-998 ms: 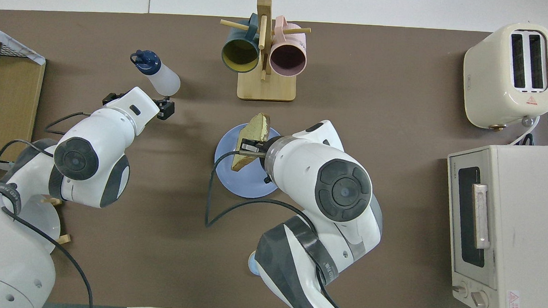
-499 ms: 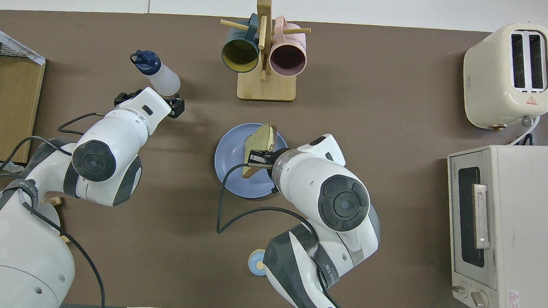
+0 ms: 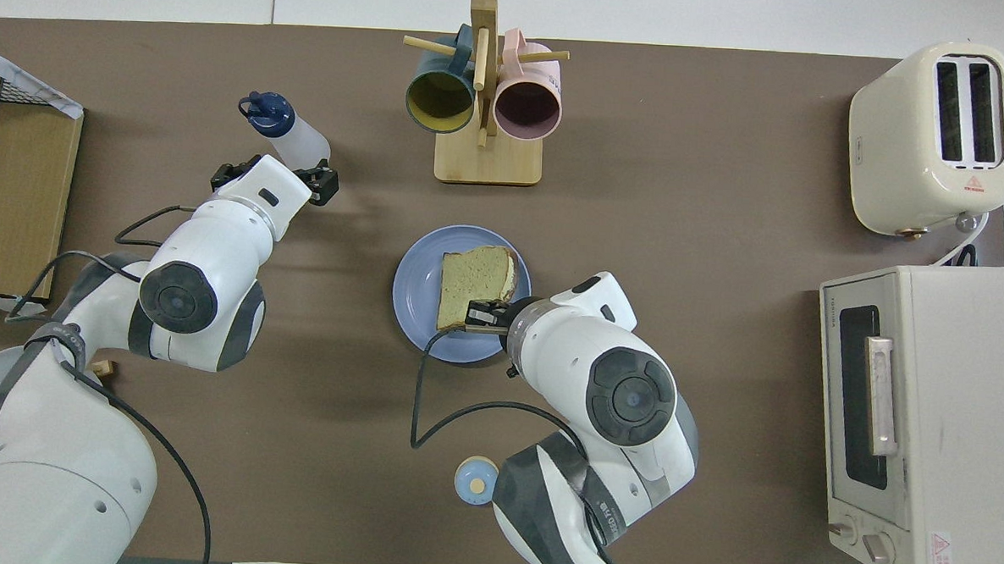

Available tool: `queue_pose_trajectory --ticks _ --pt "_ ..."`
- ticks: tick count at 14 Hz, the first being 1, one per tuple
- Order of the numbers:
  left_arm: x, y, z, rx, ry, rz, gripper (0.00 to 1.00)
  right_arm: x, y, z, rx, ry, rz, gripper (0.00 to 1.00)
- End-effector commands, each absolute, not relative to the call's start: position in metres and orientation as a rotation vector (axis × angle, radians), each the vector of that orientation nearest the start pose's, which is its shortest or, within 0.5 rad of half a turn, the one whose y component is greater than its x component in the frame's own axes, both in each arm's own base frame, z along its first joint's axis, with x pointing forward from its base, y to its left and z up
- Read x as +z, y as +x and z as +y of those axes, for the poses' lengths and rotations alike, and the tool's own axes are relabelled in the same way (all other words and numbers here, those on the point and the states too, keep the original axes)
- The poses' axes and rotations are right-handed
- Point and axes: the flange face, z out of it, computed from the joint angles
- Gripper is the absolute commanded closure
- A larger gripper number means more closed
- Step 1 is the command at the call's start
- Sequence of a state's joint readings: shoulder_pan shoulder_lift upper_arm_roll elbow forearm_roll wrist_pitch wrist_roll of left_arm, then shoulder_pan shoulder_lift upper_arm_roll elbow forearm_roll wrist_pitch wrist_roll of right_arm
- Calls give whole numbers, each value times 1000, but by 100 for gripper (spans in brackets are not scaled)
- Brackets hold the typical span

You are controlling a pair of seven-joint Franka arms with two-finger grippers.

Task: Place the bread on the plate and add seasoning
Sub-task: 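Release the bread and withdraw the right gripper while the left gripper nears the shaker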

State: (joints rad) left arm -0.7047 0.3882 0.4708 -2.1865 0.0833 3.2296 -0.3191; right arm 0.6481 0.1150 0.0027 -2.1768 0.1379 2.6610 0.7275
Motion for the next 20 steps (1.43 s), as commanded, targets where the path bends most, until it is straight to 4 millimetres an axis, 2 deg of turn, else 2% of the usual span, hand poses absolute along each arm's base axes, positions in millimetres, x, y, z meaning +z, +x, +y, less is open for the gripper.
queue_pose_trajectory --ticks 1,3,5,6,9,11,12,13,15,17,20 --pt "297 590 -166 -1150 -2938 84 0 375 455 336 -336 -2808 236 100" --pt "284 590 -173 -1232 -2916 25 0 374 456 333 -332 -2811 245 100" --pt "291 595 -172 -1293 -2898 -11 0 372 457 326 -327 -2814 271 100" --pt "295 598 -174 -1313 -2900 -46 0 372 457 326 -326 -2813 278 87" --pt "290 598 -173 -1307 -2895 -64 0 375 462 322 -327 -2811 296 22" --pt "281 602 -166 -1301 -2871 -64 0 377 464 323 -330 -2808 295 7" --pt "284 607 -173 -1331 -2853 -43 0 378 466 324 -333 -2806 297 1" --pt "287 611 -171 -1346 -2840 -44 0 380 468 325 -331 -2807 294 0" --pt "288 611 -171 -1367 -2831 -40 0 397 481 322 -318 -2813 299 0" --pt "288 612 -171 -1380 -2827 -38 0 421 501 313 -275 -2835 327 0" --pt "295 621 -178 -1422 -2815 -39 0 442 520 293 -268 -2864 257 0"
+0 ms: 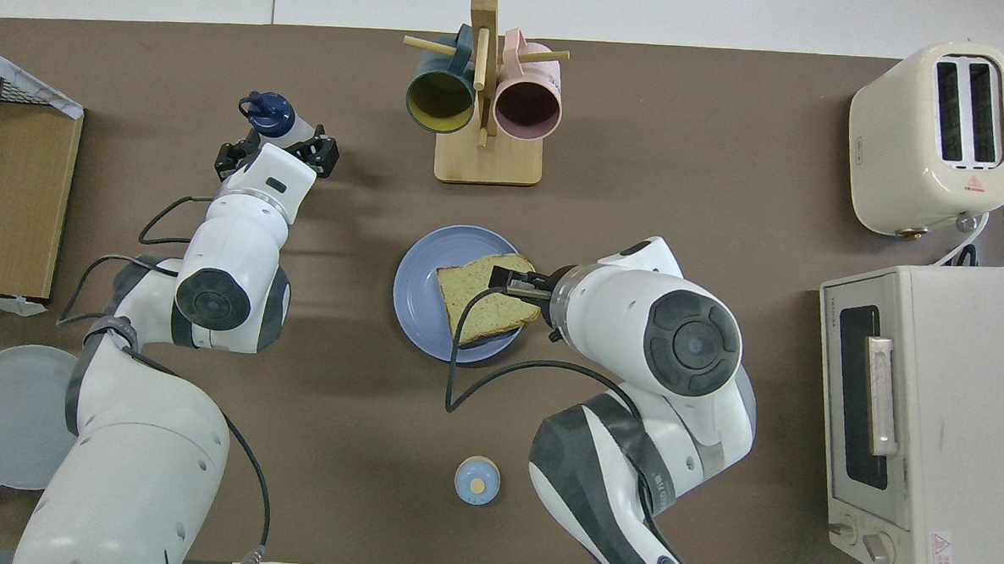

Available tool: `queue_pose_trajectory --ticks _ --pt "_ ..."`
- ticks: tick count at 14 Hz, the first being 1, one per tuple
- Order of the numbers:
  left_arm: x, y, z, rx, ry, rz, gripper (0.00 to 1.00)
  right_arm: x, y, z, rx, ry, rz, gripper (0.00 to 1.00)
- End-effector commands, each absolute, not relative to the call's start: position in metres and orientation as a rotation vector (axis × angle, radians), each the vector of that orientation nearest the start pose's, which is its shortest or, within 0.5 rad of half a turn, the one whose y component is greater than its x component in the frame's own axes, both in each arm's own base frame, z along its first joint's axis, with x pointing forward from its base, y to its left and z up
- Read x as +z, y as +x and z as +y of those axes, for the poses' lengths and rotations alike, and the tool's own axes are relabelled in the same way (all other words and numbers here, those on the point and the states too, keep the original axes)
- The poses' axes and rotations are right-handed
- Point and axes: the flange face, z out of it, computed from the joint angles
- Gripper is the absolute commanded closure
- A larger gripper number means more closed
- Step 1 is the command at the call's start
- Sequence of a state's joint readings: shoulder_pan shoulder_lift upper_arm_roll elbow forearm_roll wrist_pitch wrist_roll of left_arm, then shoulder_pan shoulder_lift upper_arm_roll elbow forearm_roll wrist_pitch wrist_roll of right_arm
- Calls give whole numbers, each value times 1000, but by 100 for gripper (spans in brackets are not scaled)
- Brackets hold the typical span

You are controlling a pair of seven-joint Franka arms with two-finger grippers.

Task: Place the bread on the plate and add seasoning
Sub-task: 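Release the bread and withdraw the right gripper while the left gripper nears the shaker, then grasp the blue-capped shaker with the left gripper and lift it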

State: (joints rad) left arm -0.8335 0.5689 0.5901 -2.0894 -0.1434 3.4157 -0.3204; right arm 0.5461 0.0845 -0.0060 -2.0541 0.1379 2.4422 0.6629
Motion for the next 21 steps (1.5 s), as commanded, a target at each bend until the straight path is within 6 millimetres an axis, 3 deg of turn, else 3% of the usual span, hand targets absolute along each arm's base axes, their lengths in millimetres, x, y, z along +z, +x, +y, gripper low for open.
queue_pose_trajectory --ticks 1,3,6,8,10,12,13,14,16,17,19,20,21 --pt "293 623 -177 -1423 -2813 -57 0 448 527 282 -263 -2877 236 0" --pt "292 623 -178 -1433 -2812 -71 0 463 545 253 -241 -2913 163 0" --pt "287 618 -177 -1441 -2808 -62 0 483 556 221 -217 -2938 131 0" --pt "285 616 -175 -1447 -2804 -63 0 505 558 223 -203 -2939 113 0" --pt "282 613 -173 -1440 -2803 -59 0 541 558 224 -134 -2956 87 0" --pt "279 612 -171 -1430 -2806 -64 0 572 550 214 -19 -2996 34 0" --pt "279 612 -171 -1430 -2807 -65 5 583 545 206 36 -3046 15 0" --pt "279 612 -171 -1428 -2807 -65 14 596 540 198 42 -3101 -1 0" --pt "278 611 -171 -1425 -2806 -59 47 621 531 182 64 -3134 -46 0" --pt "278 611 -171 -1419 -2806 -51 64 623 530 175 91 -3144 -68 0" --pt "278 611 -171 -1415 -2804 -42 94 600 516 168 161 -3165 -73 0" --pt "278 612 -170 -1411 -2804 -44 100 600 506 167 185 -3179 -75 0" --pt "278 612 -170 -1408 -2804 -40 100 600 504 168 203 -3195 -75 0"
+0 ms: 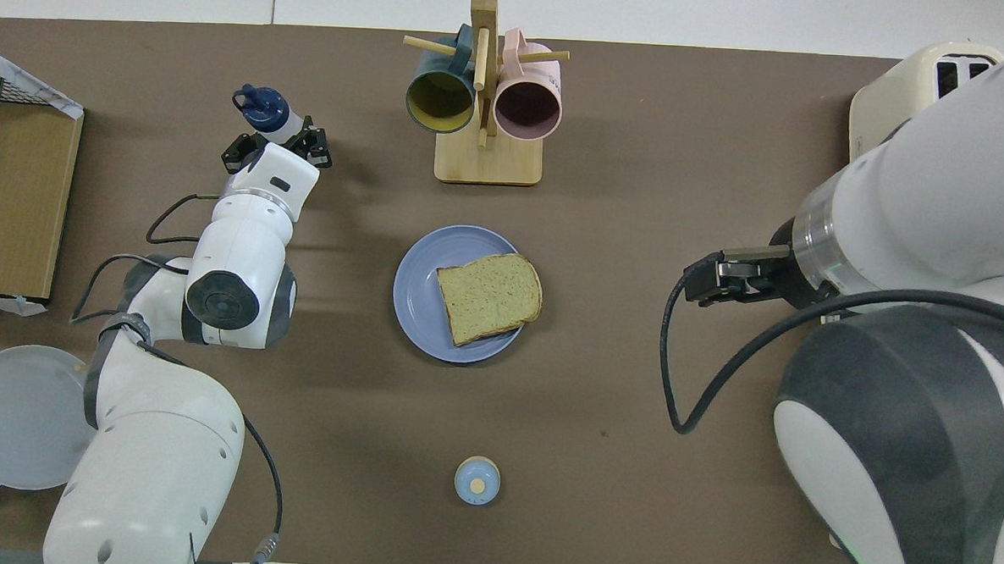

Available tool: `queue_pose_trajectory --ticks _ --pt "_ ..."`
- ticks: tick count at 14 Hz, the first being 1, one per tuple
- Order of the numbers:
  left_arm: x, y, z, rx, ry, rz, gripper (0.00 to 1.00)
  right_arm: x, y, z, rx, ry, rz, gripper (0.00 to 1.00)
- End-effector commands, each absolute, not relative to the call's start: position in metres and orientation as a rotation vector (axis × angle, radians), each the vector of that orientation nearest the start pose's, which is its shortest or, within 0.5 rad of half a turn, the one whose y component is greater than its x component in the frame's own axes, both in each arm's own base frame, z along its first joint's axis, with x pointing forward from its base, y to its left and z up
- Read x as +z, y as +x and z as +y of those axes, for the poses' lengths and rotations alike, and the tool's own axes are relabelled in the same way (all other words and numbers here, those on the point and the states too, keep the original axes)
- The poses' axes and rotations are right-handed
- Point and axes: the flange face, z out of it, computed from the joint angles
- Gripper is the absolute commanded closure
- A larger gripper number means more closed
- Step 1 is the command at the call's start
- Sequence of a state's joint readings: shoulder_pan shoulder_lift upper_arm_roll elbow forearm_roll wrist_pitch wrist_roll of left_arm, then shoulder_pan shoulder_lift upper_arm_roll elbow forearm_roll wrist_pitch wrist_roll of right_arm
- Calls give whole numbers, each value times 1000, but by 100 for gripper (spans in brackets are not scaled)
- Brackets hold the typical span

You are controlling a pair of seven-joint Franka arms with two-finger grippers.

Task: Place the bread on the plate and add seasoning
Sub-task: 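Grasp the blue-capped shaker with the left gripper and lift it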

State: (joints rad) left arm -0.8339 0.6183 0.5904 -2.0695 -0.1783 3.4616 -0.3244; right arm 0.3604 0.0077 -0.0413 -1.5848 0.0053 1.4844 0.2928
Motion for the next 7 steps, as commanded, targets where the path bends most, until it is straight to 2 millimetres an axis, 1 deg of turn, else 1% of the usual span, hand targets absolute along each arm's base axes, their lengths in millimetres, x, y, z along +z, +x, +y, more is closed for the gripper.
queue_pose_trajectory --ticks 1,3,4,7 --pt "279 613 -169 -1406 -2801 -35 100 600 503 168 203 -3196 -70 0" --pt "281 617 -167 -1356 -2809 -19 100 599 507 165 171 -3190 -83 0" --pt "287 622 -165 -1337 -2813 -20 100 601 510 166 127 -3182 -103 0" --pt "312 632 -170 -1284 -2855 -47 100 598 513 165 126 -3168 -90 0"
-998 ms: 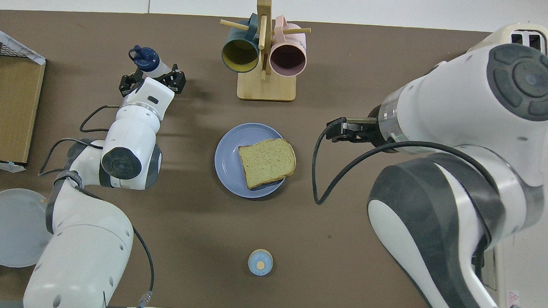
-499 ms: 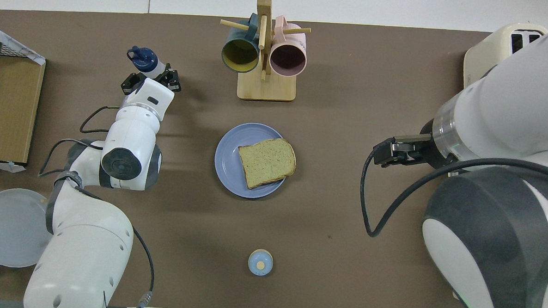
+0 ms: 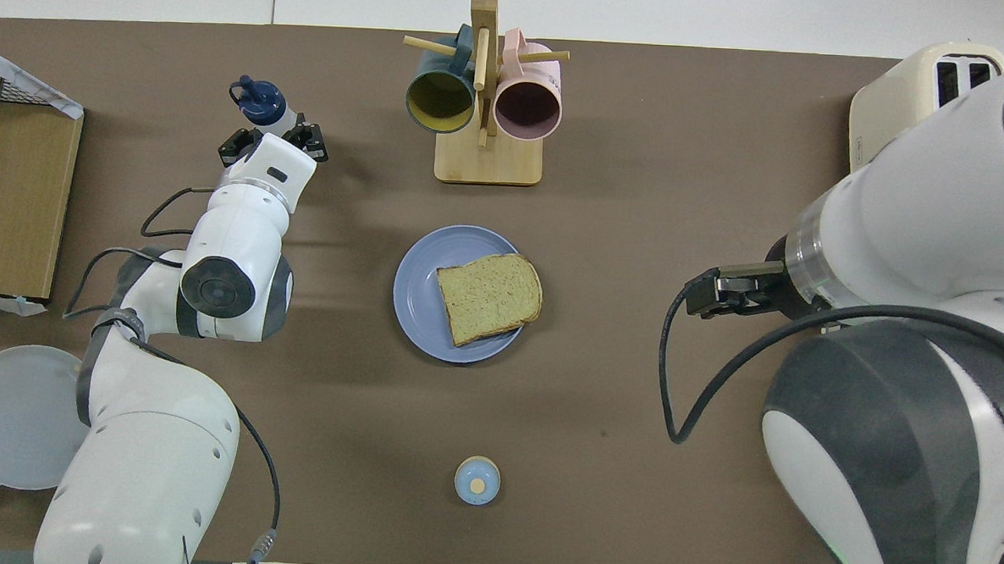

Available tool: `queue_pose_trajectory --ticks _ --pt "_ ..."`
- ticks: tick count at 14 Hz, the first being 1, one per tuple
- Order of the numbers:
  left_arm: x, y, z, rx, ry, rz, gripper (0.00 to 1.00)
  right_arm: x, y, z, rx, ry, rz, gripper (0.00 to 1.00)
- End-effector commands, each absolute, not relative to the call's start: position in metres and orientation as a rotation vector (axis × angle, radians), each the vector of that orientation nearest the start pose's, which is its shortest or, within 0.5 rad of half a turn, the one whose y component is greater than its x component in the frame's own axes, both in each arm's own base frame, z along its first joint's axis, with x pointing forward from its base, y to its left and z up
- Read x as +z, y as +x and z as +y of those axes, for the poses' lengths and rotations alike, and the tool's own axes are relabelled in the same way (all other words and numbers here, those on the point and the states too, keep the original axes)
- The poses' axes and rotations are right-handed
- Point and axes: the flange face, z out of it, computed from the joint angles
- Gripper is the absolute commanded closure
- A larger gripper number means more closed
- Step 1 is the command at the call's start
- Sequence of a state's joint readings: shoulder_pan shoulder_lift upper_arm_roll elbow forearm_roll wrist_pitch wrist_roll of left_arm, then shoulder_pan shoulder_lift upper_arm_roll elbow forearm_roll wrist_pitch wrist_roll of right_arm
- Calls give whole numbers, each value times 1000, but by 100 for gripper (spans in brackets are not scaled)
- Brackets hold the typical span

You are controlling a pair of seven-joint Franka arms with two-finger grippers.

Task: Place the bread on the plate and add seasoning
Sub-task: 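Grasp the blue-capped shaker with the left gripper and lift it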

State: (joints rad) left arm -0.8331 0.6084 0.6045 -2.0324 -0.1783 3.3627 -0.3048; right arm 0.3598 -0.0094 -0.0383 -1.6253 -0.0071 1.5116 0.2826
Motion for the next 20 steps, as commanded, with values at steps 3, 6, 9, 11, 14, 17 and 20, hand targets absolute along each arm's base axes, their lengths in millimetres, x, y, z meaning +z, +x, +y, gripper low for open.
queue_pose_trajectory --ticks 3,6,9,11,14,17,20 --pt "351 640 -167 -1190 -2898 1 100 599 514 169 113 -3132 -76 0" --pt "381 639 -160 -1100 -2941 50 100 598 513 173 132 -3099 -69 0" --pt "401 634 -162 -1051 -2988 48 100 596 513 176 137 -3038 -18 0" --pt "422 633 -165 -995 -3019 99 100 595 511 180 171 -2984 124 0" --pt "452 627 -164 -862 -3013 337 100 587 510 181 217 -2826 315 0" --pt "481 616 -163 -753 -3018 521 100 584 513 194 165 -2747 445 0" --pt "506 600 -160 -649 -3043 672 100 578 511 199 168 -2611 517 0"
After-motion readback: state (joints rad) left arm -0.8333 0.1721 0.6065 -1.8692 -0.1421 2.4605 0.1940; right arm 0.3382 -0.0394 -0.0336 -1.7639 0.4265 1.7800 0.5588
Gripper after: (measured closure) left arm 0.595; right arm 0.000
